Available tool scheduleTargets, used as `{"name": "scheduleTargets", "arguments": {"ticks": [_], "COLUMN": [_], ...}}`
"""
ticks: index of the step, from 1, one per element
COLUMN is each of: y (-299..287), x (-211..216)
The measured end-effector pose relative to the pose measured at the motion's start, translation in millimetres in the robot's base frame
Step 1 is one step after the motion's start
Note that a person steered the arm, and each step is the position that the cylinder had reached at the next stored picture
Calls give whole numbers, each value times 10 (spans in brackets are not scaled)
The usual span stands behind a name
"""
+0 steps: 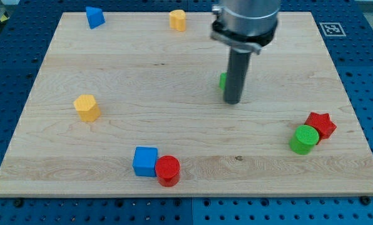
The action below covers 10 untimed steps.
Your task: Push the green star to the top right side of the board
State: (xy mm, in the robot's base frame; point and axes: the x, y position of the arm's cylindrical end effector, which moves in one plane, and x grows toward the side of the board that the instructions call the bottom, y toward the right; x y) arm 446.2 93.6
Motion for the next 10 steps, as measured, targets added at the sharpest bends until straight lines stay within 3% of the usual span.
{"name": "scheduleTargets", "arguments": {"ticks": [1, 3, 5, 6, 7, 10], "y": [419, 462, -248, -310, -249, 527], "x": [-284, -90, -13, -132, -431, -777]}}
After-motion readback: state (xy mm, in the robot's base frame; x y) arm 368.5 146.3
